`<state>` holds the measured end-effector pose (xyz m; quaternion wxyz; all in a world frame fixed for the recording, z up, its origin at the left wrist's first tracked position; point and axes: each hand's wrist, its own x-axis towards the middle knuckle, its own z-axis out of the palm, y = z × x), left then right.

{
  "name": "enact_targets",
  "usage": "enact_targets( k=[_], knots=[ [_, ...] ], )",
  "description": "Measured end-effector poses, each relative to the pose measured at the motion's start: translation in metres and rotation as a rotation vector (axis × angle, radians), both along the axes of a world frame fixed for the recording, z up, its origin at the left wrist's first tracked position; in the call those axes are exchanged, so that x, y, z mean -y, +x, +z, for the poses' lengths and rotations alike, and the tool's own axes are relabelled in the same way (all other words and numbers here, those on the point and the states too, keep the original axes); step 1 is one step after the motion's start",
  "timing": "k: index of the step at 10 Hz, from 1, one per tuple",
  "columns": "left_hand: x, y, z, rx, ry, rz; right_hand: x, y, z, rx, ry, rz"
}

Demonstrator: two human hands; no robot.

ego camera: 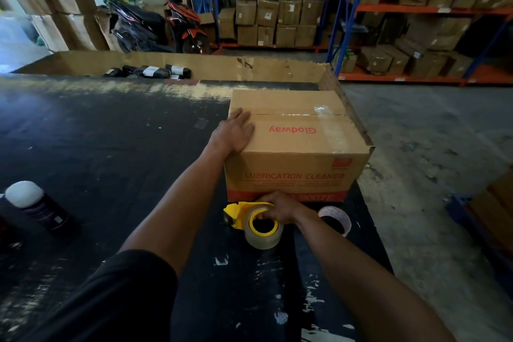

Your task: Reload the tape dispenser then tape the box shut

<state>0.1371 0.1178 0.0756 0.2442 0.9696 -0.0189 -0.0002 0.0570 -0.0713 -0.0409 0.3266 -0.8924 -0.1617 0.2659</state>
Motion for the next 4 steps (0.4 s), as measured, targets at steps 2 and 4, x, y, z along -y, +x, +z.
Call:
enact_targets(
  k=[2,4],
  knots=[
    [0.006,-0.016,0.005,0.29,0.145,0.103,0.022,-0.01,-0.001,0.209,-0.055,0.054],
    [0.013,-0.05,0.004,0.459,0.071,0.093,0.064,-0.067,0.011,0.498,-0.167,0.122]
  ],
)
